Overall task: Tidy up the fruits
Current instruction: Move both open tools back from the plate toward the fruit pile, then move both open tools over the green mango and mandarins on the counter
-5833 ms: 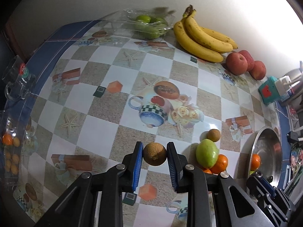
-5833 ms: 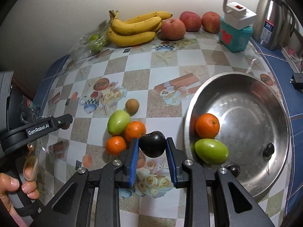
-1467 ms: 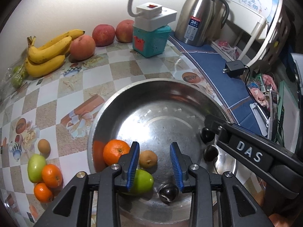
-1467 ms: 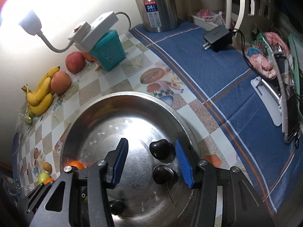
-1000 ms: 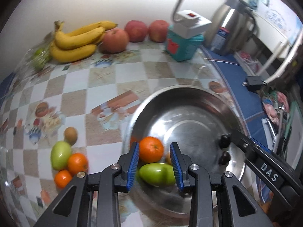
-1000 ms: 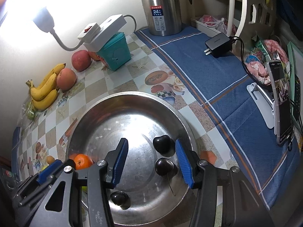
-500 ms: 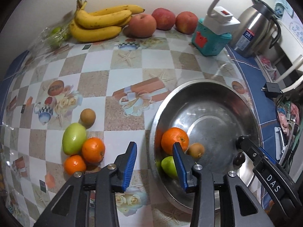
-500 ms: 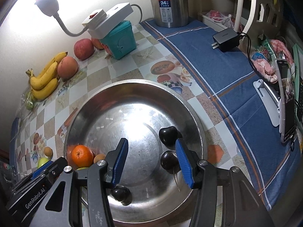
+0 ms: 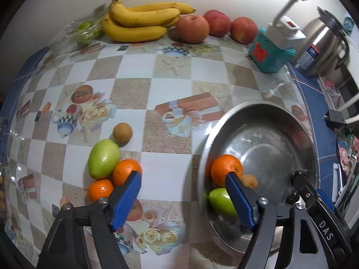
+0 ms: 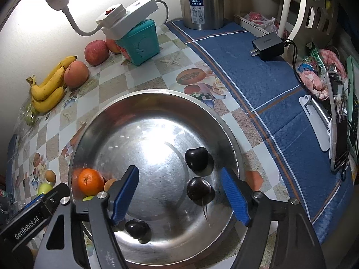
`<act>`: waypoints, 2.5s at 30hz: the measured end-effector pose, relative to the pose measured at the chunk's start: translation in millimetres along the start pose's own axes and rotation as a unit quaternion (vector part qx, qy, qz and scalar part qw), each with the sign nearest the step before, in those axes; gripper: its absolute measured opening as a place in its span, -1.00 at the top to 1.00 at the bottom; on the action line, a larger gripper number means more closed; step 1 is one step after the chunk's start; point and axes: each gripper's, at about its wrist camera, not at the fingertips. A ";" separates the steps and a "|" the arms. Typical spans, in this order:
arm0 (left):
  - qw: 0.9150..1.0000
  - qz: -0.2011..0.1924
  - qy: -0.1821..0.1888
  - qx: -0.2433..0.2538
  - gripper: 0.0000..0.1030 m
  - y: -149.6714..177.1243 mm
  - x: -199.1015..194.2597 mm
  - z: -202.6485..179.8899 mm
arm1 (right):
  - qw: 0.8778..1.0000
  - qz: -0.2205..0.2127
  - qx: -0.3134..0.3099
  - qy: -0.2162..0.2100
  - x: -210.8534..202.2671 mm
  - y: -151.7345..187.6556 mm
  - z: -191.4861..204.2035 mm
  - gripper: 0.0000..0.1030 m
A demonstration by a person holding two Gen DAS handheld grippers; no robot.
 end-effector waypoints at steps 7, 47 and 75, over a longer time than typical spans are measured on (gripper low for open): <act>0.999 -0.007 -0.015 -0.030 -0.96 -1.4 0.2 13.3 | 1.000 0.001 -0.009 0.001 1.0 0.7 3.4 -0.53; 0.994 -0.040 -0.091 0.045 -1.00 4.7 -26.2 19.7 | 0.998 -0.025 -0.050 -0.027 -21.4 10.8 30.3 -0.99; 0.991 -0.055 -0.077 -0.092 -1.00 13.2 -75.0 155.4 | 0.985 -0.010 -0.142 -0.099 -52.8 53.2 133.9 -0.99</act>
Point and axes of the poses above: each gripper's, at about its wrist camera, not at the fingertips, and x roughly the way its jaws point, z to its left, y to its underside, and after that the axes turned 10 degrees about y, right-handed
